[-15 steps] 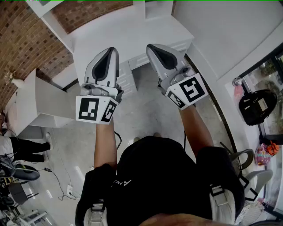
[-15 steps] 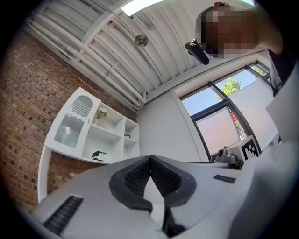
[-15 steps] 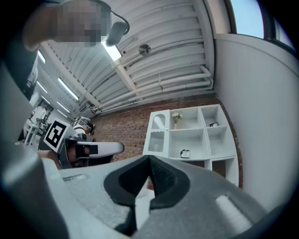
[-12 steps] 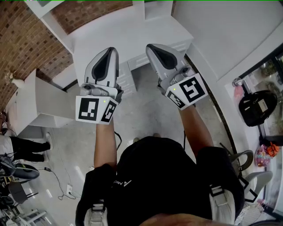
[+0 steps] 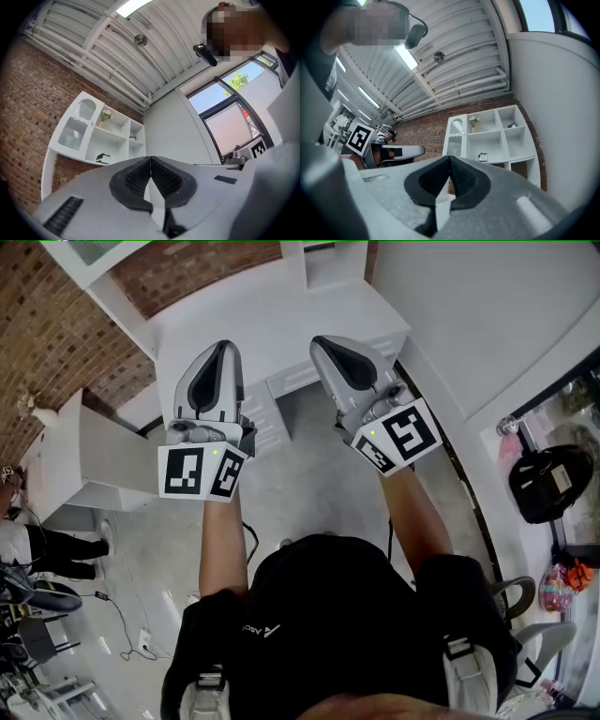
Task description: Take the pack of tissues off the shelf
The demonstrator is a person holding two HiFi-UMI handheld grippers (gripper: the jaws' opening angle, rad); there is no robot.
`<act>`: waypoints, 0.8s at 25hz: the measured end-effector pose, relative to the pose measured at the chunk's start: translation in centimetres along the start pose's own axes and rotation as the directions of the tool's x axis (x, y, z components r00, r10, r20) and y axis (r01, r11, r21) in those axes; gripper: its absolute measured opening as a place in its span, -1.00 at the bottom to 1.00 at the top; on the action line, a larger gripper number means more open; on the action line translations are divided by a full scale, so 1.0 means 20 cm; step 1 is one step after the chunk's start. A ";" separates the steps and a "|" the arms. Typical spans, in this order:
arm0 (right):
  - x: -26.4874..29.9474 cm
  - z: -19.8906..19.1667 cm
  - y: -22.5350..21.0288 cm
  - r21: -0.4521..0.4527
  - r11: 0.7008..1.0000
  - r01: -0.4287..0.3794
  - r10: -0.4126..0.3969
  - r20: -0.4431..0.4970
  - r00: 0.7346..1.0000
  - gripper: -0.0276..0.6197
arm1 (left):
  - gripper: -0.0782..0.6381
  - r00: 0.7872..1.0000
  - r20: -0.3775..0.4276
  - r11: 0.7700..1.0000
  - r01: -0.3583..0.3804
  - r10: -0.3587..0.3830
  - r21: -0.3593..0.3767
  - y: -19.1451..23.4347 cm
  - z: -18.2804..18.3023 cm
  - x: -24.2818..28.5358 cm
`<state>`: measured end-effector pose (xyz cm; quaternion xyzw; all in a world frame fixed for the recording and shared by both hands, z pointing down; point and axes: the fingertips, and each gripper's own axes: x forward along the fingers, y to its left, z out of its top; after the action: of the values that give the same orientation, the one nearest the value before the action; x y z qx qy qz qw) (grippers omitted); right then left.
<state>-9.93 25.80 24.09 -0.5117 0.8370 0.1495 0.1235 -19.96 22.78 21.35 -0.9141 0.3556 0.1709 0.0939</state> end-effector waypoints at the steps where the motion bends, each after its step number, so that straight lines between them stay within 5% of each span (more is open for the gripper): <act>1: -0.01 0.00 -0.02 0.003 1.000 -0.003 0.003 0.000 1.000 -0.91 | -0.79 1.000 0.001 1.000 -0.014 0.014 0.002 0.00 0.00 0.02; 20: 0.15 -0.15 -0.42 -0.024 1.000 0.000 0.000 -0.023 1.000 -0.91 | -0.50 0.989 -0.023 0.987 -0.142 0.144 0.070 0.24 -0.15 0.59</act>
<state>-4.00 18.59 24.76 -0.5150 0.8364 0.1537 0.1076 -14.41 11.03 19.28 -0.8848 0.4271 0.1522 0.1075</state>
